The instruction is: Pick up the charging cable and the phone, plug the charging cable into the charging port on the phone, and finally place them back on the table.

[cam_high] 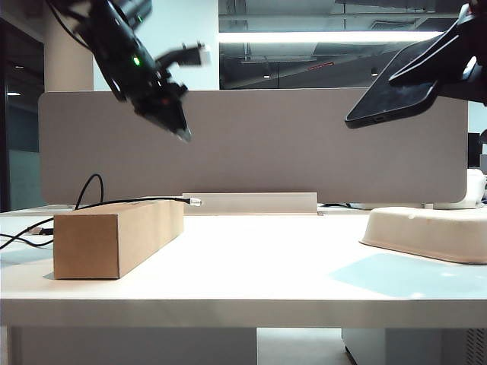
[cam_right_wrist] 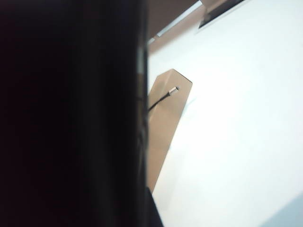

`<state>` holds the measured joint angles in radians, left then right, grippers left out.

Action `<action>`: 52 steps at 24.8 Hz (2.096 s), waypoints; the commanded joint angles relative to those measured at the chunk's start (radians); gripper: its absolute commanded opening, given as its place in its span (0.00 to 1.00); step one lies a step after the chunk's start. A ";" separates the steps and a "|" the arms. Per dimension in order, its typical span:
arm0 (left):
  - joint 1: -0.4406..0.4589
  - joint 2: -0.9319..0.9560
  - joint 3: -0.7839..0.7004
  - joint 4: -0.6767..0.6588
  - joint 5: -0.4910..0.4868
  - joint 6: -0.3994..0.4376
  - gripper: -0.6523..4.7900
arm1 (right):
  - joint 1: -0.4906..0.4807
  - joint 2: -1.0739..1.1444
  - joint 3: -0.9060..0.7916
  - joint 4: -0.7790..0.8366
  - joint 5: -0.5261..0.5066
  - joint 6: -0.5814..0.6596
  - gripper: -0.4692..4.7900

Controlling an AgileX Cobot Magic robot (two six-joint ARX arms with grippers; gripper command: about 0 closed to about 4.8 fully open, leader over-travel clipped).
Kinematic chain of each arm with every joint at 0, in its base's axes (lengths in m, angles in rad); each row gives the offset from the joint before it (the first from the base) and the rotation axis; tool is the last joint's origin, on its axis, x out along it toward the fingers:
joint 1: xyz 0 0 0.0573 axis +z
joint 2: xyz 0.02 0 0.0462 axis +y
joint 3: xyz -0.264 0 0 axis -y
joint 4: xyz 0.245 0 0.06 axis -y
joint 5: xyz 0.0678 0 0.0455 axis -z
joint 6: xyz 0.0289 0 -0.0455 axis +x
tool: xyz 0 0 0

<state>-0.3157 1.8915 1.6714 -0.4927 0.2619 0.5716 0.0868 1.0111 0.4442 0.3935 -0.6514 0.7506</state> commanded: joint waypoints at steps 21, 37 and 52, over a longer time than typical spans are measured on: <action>-0.068 0.199 0.108 -0.103 -0.153 0.188 0.33 | 0.000 -0.013 0.007 -0.059 -0.062 -0.074 0.07; -0.068 0.230 0.108 -0.068 -0.180 0.192 0.21 | 0.000 -0.013 0.007 -0.061 -0.065 -0.075 0.07; -0.066 0.249 0.108 -0.067 -0.198 0.191 0.11 | 0.000 -0.013 0.006 -0.061 -0.064 -0.088 0.07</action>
<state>-0.3809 2.1410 1.7752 -0.5648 0.0666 0.7624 0.0868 1.0031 0.4438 0.2966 -0.7086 0.6781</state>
